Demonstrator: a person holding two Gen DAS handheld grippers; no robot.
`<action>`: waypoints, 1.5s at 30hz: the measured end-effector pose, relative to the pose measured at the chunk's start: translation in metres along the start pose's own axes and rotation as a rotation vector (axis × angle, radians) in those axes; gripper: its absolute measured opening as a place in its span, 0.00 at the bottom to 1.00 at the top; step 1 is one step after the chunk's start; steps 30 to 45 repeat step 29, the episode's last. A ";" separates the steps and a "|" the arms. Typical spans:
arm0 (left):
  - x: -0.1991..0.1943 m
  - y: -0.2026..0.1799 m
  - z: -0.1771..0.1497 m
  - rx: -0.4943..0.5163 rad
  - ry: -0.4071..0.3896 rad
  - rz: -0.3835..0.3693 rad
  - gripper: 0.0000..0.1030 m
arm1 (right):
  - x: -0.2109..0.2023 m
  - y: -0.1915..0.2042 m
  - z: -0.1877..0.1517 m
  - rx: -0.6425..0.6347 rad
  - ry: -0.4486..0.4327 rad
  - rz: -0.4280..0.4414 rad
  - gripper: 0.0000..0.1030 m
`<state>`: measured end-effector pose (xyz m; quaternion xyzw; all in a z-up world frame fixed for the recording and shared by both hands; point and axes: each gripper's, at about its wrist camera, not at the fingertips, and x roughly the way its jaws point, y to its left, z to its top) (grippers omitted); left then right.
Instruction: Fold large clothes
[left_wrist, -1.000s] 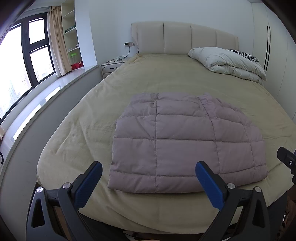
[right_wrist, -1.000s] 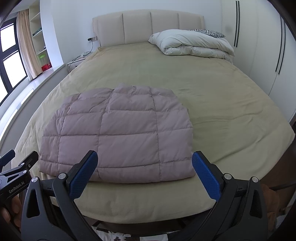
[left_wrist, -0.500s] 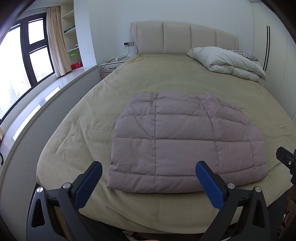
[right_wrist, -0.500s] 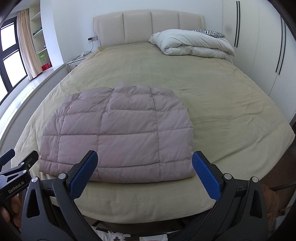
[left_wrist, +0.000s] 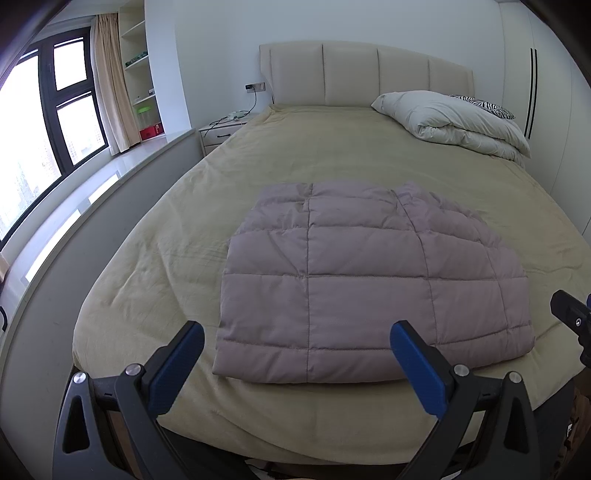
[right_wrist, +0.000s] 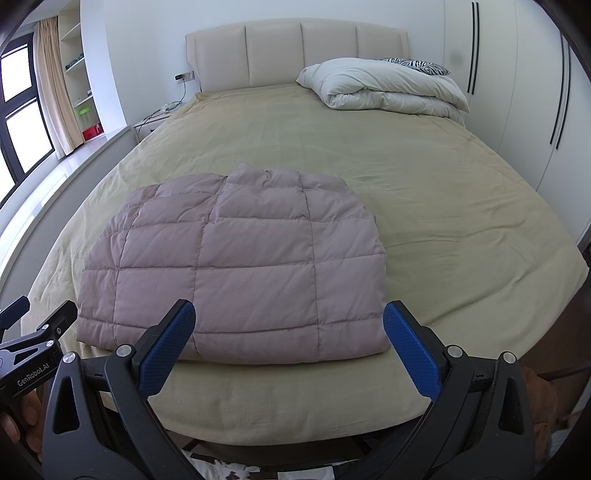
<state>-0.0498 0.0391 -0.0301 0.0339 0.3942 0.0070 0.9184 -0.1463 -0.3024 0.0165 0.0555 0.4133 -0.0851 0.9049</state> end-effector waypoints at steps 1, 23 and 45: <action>0.000 0.000 0.000 -0.001 0.000 0.000 1.00 | 0.000 0.000 0.000 -0.001 0.000 0.000 1.00; 0.001 0.000 -0.003 0.005 0.003 -0.007 1.00 | 0.005 0.000 -0.004 -0.005 0.010 0.003 1.00; 0.004 0.003 -0.006 0.002 0.001 -0.015 1.00 | 0.009 -0.002 -0.005 -0.008 0.018 0.005 1.00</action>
